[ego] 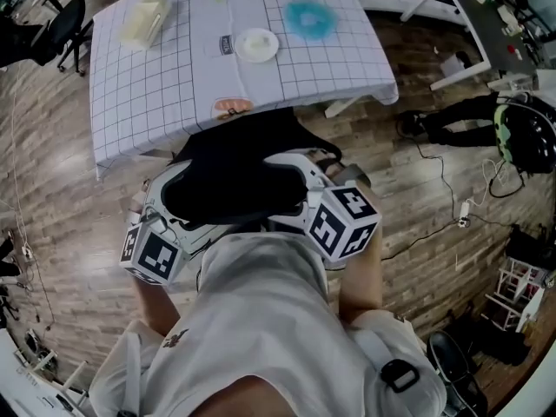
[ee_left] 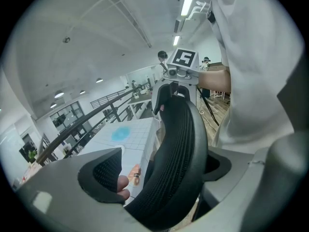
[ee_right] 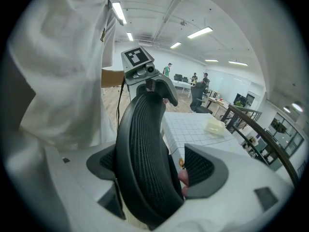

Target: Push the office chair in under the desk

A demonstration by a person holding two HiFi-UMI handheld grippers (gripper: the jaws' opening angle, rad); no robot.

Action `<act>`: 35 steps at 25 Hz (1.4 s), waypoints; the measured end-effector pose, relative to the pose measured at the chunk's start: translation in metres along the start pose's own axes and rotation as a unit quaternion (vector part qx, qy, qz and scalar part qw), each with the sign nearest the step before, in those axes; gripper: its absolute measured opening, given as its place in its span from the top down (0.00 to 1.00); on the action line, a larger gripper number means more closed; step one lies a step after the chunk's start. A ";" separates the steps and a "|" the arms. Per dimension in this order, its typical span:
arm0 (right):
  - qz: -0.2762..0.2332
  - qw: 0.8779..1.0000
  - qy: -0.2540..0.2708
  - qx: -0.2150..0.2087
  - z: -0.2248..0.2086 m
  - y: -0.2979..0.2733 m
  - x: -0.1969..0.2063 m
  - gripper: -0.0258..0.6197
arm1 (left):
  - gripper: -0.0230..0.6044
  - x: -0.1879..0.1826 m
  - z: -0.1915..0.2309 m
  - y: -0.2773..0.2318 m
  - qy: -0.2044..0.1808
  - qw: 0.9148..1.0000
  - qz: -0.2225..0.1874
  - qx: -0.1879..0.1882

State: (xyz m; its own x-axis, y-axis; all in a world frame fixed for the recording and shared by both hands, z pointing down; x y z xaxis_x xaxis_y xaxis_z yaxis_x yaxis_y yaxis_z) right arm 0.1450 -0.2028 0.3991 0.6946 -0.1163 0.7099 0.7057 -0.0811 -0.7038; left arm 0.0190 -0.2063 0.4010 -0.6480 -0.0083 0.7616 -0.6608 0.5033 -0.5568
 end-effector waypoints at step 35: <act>-0.011 0.999 0.026 -0.037 -0.058 0.025 0.029 0.36 | 0.23 -0.020 0.038 -0.050 0.017 1.000 0.002 -0.015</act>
State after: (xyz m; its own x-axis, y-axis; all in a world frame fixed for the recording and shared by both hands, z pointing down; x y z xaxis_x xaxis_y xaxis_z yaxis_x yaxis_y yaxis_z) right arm 0.1749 -0.2660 0.4009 0.6691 -0.1645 0.7247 0.7076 -0.1572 -0.6890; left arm 0.0504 -0.2638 0.4013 -0.6376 0.0225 0.7700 -0.6463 0.5284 -0.5506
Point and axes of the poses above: the fingertips, and each gripper's own axes: y backward along the fingers, z to its left, x out of its underside, the point moved 4 cm from there along y, backward along the fingers, and after that the axes turned 11 degrees about -x, right-handed, at the moved point
